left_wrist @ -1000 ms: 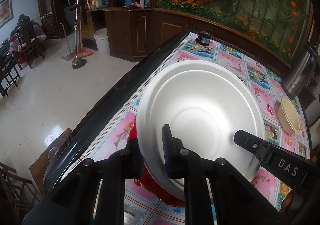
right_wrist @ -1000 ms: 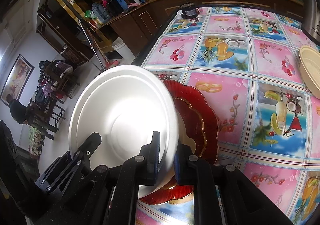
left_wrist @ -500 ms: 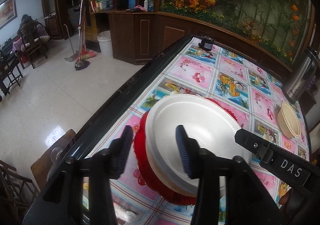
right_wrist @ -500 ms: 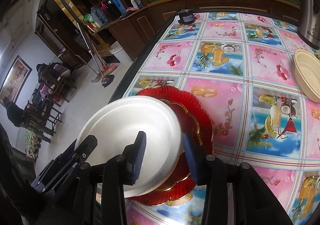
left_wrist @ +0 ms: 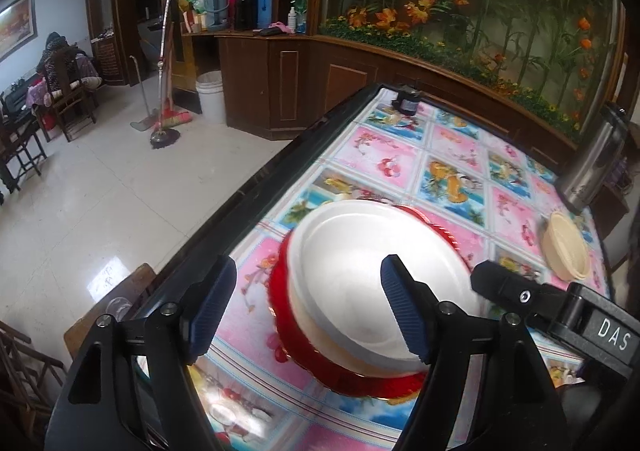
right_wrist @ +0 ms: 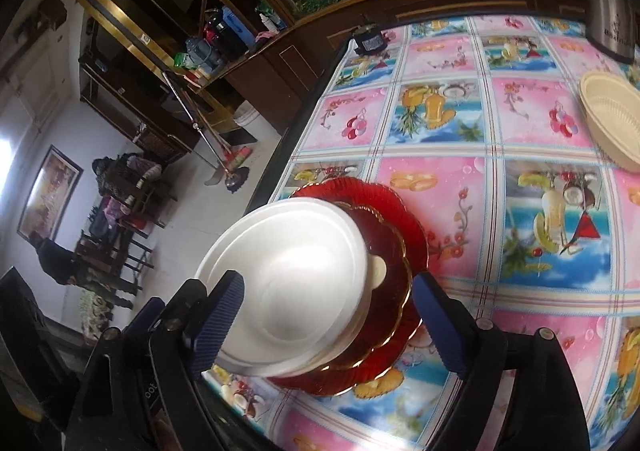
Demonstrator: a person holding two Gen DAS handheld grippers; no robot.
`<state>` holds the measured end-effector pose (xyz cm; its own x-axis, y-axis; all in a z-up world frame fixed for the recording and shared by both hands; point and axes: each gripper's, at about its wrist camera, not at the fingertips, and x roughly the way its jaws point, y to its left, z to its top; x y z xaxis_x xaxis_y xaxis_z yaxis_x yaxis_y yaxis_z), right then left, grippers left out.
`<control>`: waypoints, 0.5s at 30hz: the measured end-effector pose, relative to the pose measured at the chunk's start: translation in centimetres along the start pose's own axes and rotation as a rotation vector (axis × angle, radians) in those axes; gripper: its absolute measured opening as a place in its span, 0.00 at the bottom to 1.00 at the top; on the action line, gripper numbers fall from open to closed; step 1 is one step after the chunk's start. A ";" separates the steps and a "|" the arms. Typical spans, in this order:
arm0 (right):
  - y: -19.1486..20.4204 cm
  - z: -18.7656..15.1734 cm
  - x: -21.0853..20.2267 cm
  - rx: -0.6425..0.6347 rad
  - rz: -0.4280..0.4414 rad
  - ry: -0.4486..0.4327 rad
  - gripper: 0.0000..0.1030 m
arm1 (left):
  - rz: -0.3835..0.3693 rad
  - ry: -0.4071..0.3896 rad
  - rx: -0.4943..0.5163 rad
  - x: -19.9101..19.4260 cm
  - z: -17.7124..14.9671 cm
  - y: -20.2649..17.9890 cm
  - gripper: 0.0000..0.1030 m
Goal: Organize plates and bowls
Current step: 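Move both grippers to the beige plastic plate on the table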
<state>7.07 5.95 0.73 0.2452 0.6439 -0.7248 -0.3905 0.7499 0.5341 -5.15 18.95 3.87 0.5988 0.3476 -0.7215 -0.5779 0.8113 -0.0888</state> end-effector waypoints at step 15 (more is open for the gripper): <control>-12.7 -2.1 -6.2 0.313 0.080 -0.029 1.00 | -0.296 0.085 0.112 -1.4 -1.2 -9.7 0.80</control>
<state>8.67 -7.86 -2.50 0.2518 0.7035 -0.6646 -0.1185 0.7040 0.7002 -1.08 10.04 4.92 0.6802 0.0525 -0.7312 -0.3182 0.9197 -0.2300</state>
